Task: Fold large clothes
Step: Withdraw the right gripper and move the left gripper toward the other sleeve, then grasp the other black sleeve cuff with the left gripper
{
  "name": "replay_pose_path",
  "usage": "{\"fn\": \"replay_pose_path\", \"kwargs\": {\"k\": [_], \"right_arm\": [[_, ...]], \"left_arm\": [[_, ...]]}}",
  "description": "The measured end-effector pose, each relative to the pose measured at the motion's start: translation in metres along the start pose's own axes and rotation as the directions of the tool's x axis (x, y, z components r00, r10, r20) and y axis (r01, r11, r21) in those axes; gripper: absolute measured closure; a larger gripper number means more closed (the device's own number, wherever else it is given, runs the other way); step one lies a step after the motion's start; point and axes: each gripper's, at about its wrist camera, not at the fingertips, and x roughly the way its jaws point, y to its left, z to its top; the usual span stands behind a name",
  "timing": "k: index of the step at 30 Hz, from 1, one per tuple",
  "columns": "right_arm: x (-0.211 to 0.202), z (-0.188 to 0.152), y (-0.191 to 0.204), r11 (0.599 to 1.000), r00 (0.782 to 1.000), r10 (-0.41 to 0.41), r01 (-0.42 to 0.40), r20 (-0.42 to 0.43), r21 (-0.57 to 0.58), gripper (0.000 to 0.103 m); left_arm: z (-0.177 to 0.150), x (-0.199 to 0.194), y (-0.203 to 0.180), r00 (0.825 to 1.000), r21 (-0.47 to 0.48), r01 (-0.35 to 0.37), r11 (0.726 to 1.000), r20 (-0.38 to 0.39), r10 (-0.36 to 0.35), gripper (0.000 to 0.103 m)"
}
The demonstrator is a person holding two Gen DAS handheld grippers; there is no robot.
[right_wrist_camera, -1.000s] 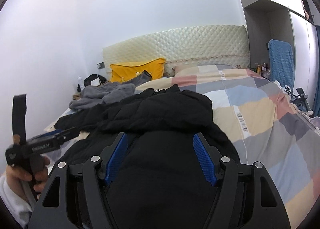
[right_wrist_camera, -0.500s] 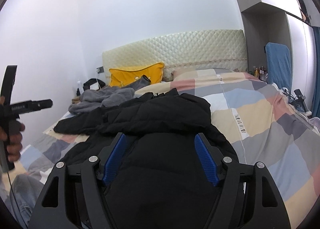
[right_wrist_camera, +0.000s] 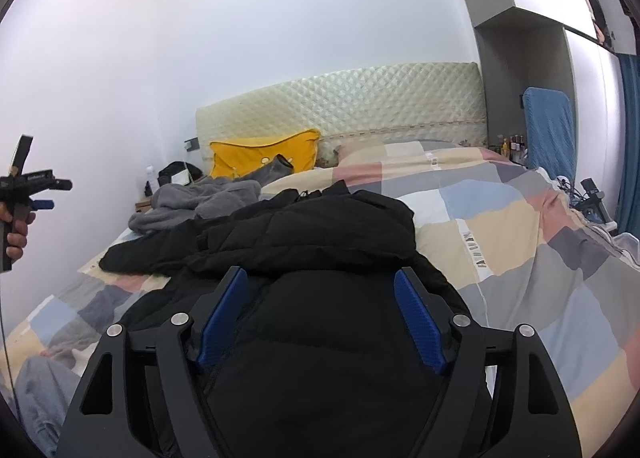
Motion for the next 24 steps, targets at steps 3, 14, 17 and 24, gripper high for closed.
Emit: {"fn": "replay_pose_path", "kwargs": {"k": [3, 14, 17, 24], "right_arm": [[0.003, -0.001, 0.003, 1.000, 1.000, -0.006, 0.006, -0.005, -0.014, 0.027], [0.018, 0.002, 0.029, 0.997, 0.996, -0.064, 0.061, -0.060, -0.051, 0.022], [0.024, 0.005, 0.037, 0.996, 0.994, -0.081, 0.077, -0.075, -0.044, 0.021], [0.039, 0.007, 0.049, 0.989, 0.984, -0.142, 0.135, -0.113, -0.067, 0.021]], "left_arm": [[0.003, 0.025, 0.033, 0.999, 0.000, -0.045, 0.999, -0.005, 0.045, 0.000], [-0.019, 0.122, 0.147, 0.991, -0.191, -0.033, 0.981, -0.130, 0.008, 0.000], [-0.025, 0.143, 0.170, 0.988, -0.227, -0.033, 0.973, -0.154, -0.003, 0.000], [-0.047, 0.191, 0.239, 0.980, -0.380, -0.055, 0.923, -0.200, -0.024, 0.000]]}}
